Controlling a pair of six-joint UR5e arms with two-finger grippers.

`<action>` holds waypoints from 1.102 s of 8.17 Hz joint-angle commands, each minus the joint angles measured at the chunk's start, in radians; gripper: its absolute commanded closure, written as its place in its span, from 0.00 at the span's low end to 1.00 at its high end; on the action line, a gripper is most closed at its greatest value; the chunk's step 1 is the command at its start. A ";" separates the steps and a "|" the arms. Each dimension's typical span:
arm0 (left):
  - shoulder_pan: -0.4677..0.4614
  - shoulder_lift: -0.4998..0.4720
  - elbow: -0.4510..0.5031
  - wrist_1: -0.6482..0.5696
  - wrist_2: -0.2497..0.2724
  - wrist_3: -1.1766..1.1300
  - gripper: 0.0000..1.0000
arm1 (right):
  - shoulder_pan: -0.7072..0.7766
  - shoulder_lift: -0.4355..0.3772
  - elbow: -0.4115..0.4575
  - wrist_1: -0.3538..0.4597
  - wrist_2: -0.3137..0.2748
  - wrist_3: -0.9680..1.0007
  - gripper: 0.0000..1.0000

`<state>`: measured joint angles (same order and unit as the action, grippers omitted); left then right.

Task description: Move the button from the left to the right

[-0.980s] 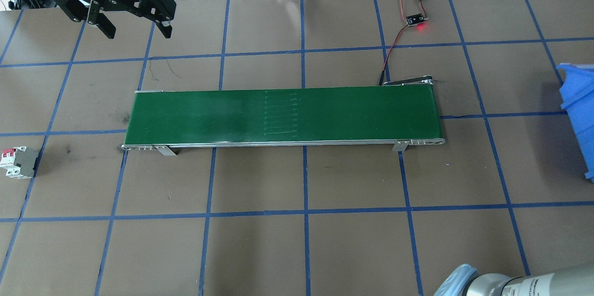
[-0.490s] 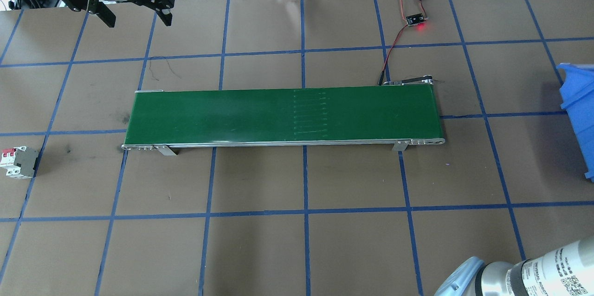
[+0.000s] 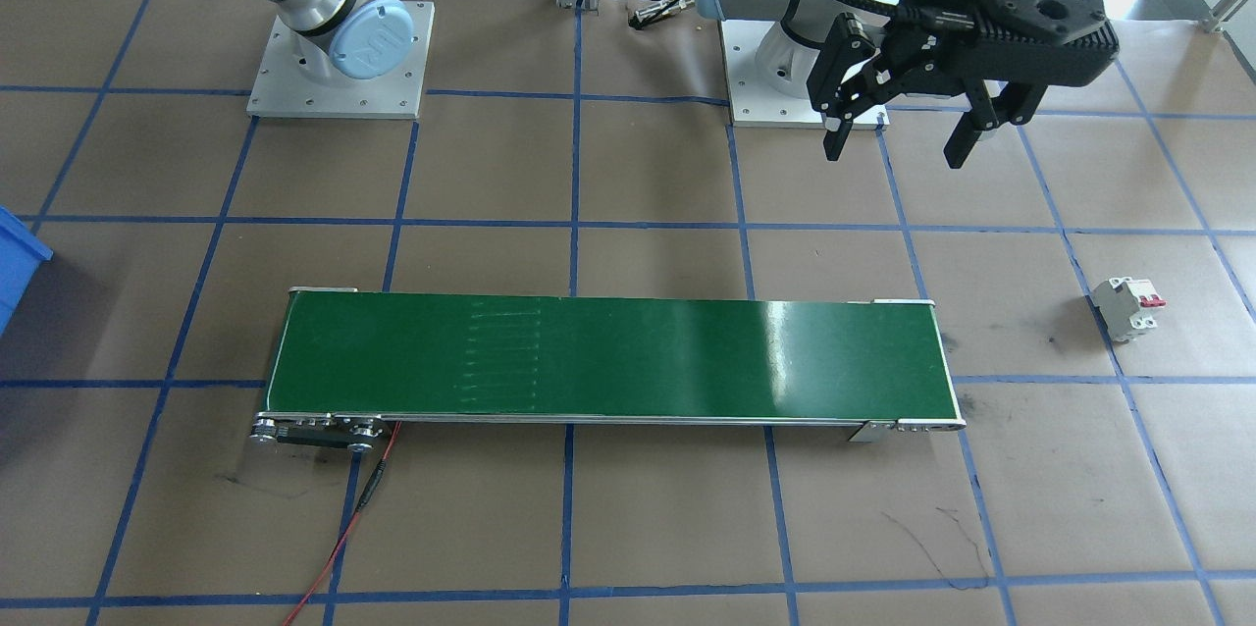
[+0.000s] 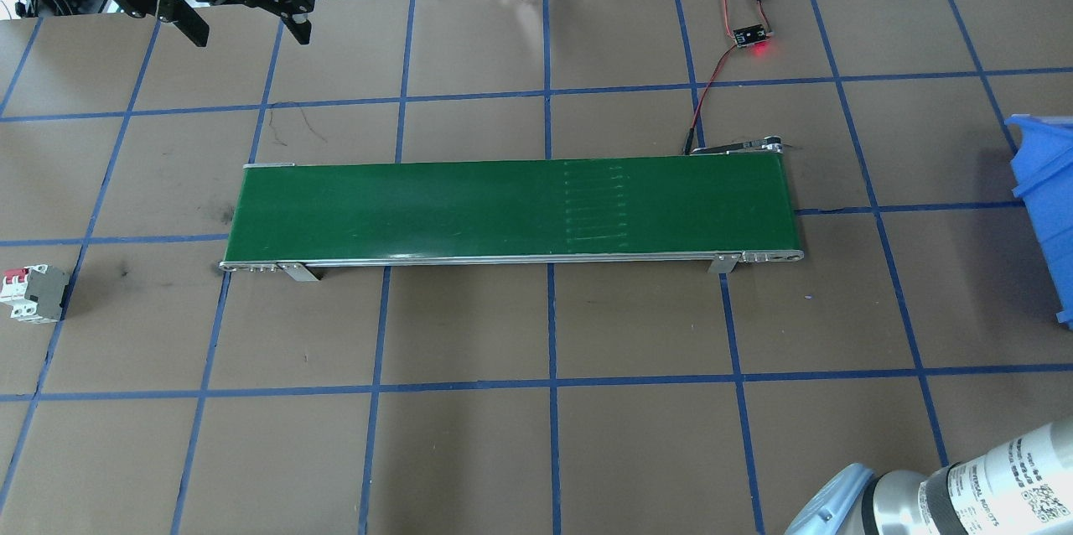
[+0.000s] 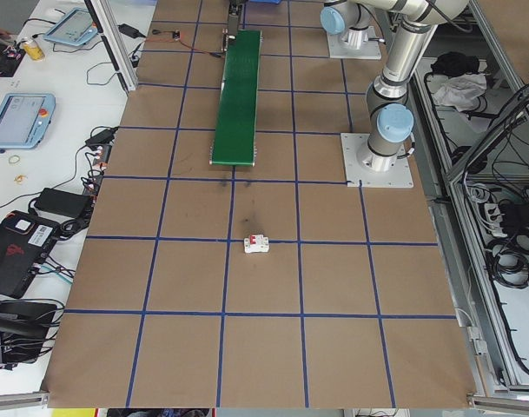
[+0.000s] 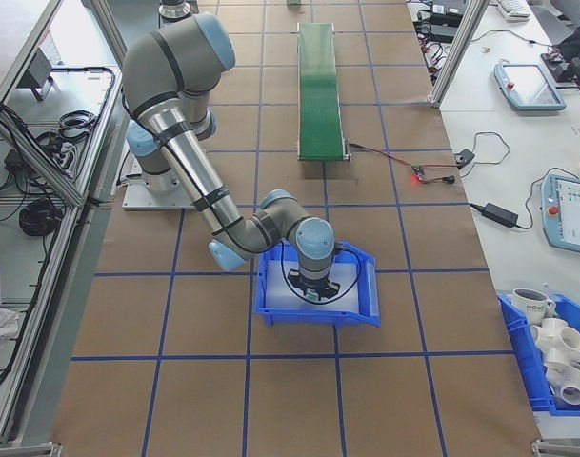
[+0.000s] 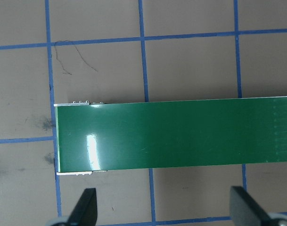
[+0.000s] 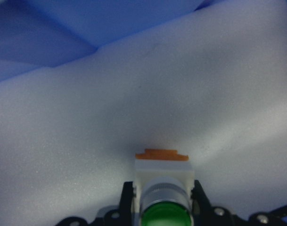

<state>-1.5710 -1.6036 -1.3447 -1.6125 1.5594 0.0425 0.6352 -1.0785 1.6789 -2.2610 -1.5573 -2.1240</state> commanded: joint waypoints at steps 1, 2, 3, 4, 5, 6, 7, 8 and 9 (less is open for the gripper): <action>0.005 0.016 -0.008 0.000 -0.012 0.000 0.00 | 0.000 -0.012 0.001 0.006 0.013 -0.001 0.18; 0.002 0.019 -0.010 0.000 -0.078 -0.015 0.00 | -0.002 -0.041 0.001 0.053 0.014 -0.001 0.00; 0.000 0.020 -0.010 -0.001 -0.072 -0.013 0.00 | -0.002 -0.094 0.001 0.110 0.014 -0.001 0.00; 0.000 0.022 -0.010 0.000 -0.071 -0.004 0.00 | 0.004 -0.168 -0.002 0.163 0.004 0.002 0.00; 0.000 0.036 -0.010 0.003 -0.070 -0.012 0.00 | 0.008 -0.231 -0.008 0.217 -0.001 0.006 0.00; 0.000 0.046 -0.014 -0.006 -0.070 -0.013 0.00 | 0.008 -0.277 -0.014 0.268 0.003 0.010 0.00; 0.003 0.048 -0.021 -0.003 -0.070 -0.013 0.00 | 0.015 -0.343 -0.014 0.328 0.011 0.048 0.00; 0.003 0.047 -0.033 -0.001 -0.071 -0.015 0.00 | 0.049 -0.433 -0.016 0.409 0.005 0.170 0.00; 0.003 0.047 -0.036 -0.006 -0.070 -0.018 0.00 | 0.116 -0.505 -0.018 0.466 -0.006 0.299 0.00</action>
<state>-1.5686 -1.5581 -1.3693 -1.6149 1.4889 0.0286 0.6658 -1.4402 1.6643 -1.9180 -1.5514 -2.0264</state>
